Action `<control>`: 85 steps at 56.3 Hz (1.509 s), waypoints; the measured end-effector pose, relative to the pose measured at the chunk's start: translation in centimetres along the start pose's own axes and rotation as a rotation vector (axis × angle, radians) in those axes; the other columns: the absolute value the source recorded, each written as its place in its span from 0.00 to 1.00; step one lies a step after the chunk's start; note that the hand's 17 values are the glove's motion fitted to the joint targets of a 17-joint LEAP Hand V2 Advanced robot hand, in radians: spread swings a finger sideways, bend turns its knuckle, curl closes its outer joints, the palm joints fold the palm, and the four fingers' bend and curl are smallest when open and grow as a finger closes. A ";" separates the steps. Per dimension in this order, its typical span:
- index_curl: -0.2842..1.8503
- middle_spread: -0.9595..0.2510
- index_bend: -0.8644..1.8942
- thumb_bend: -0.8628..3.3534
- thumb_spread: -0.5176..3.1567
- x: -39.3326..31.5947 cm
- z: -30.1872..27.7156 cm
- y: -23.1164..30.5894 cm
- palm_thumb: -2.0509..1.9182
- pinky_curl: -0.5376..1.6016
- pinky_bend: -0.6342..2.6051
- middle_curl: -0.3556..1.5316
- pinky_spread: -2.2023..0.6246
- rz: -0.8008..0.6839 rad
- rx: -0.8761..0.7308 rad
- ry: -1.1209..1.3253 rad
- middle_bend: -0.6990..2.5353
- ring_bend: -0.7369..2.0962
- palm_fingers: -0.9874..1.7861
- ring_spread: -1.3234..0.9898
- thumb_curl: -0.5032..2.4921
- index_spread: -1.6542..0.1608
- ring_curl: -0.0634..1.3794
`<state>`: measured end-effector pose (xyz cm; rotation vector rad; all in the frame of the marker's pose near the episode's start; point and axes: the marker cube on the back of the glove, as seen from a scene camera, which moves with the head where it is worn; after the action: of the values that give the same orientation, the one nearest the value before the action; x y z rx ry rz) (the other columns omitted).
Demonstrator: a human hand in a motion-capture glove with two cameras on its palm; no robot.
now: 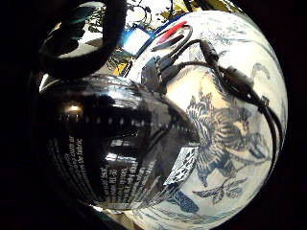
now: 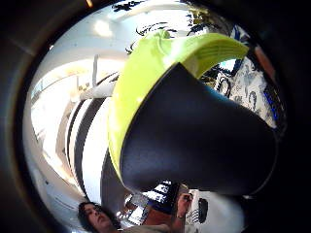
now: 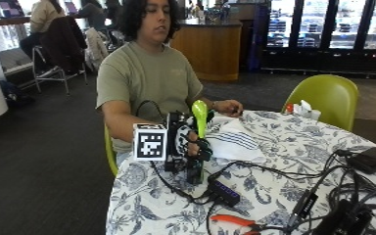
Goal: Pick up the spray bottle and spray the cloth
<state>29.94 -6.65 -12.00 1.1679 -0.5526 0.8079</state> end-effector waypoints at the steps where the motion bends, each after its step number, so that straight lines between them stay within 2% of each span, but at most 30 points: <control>1: 0.27 0.83 0.37 0.20 0.39 0.0 0.1 -0.2 0.69 0.37 0.24 0.39 0.82 -0.004 0.007 0.001 0.31 0.45 0.55 0.56 0.29 0.81 0.30; 15: 0.28 0.80 0.38 0.20 0.40 -0.8 0.5 -1.4 0.68 0.37 0.24 0.39 0.81 -0.011 0.042 -0.025 0.30 0.45 0.59 0.55 0.29 0.80 0.30; 18: 0.29 0.78 0.39 0.20 0.40 -1.8 -0.2 -0.8 0.68 0.36 0.24 0.39 0.81 -0.094 0.060 -0.079 0.31 0.45 0.65 0.54 0.29 0.79 0.29; 20: 0.28 0.75 0.38 0.22 0.40 -2.6 -1.0 -0.5 0.71 0.36 0.25 0.41 0.80 -0.191 0.060 -0.118 0.35 0.46 0.76 0.53 0.30 0.79 0.29; 21: 0.29 0.75 0.38 0.21 0.41 -3.2 -1.4 -0.4 0.71 0.36 0.24 0.41 0.80 -0.225 0.065 -0.144 0.34 0.45 0.74 0.53 0.30 0.79 0.28; 23: 0.30 0.72 0.37 0.23 0.37 -5.0 -2.4 -0.5 0.75 0.39 0.29 0.43 0.76 -0.249 0.079 -0.204 0.36 0.47 0.83 0.52 0.32 0.79 0.31; 24: 0.30 0.71 0.37 0.23 0.36 -6.0 -2.8 -0.6 0.75 0.40 0.30 0.43 0.75 -0.248 0.077 -0.229 0.36 0.47 0.84 0.51 0.33 0.78 0.32; 26: 0.32 0.69 0.39 0.22 0.34 -8.0 -3.6 -0.7 0.76 0.41 0.31 0.44 0.73 -0.246 0.021 -0.260 0.37 0.48 0.87 0.50 0.33 0.78 0.33; 31: 0.34 0.66 0.41 0.21 0.30 -12.7 -5.6 0.5 0.76 0.43 0.32 0.46 0.70 -0.341 -0.268 -0.255 0.39 0.50 0.87 0.49 0.35 0.77 0.36; 39: 0.36 0.64 0.42 0.20 0.27 -19.0 -6.8 2.1 0.76 0.45 0.34 0.48 0.69 -0.360 -0.465 -0.212 0.41 0.51 0.86 0.48 0.37 0.77 0.38; 52: 0.39 0.63 0.44 0.20 0.25 -23.0 -3.3 2.8 0.77 0.46 0.35 0.49 0.68 -0.220 -0.806 -0.044 0.42 0.53 0.85 0.48 0.39 0.77 0.40; 58: 0.39 0.63 0.44 0.20 0.25 -22.6 -0.4 4.0 0.77 0.46 0.35 0.50 0.68 -0.055 -0.980 0.068 0.43 0.53 0.85 0.48 0.40 0.77 0.40; 66: 0.40 0.63 0.44 0.20 0.24 -19.9 2.2 5.5 0.77 0.46 0.35 0.50 0.68 0.124 -1.186 0.252 0.43 0.53 0.85 0.48 0.41 0.77 0.40; 85: 0.42 0.63 0.43 0.20 0.25 -11.2 6.0 9.3 0.78 0.47 0.36 0.51 0.68 0.528 -1.443 0.662 0.43 0.54 0.83 0.48 0.43 0.77 0.41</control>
<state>15.90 -13.72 -13.11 -0.5868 -0.6695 0.8755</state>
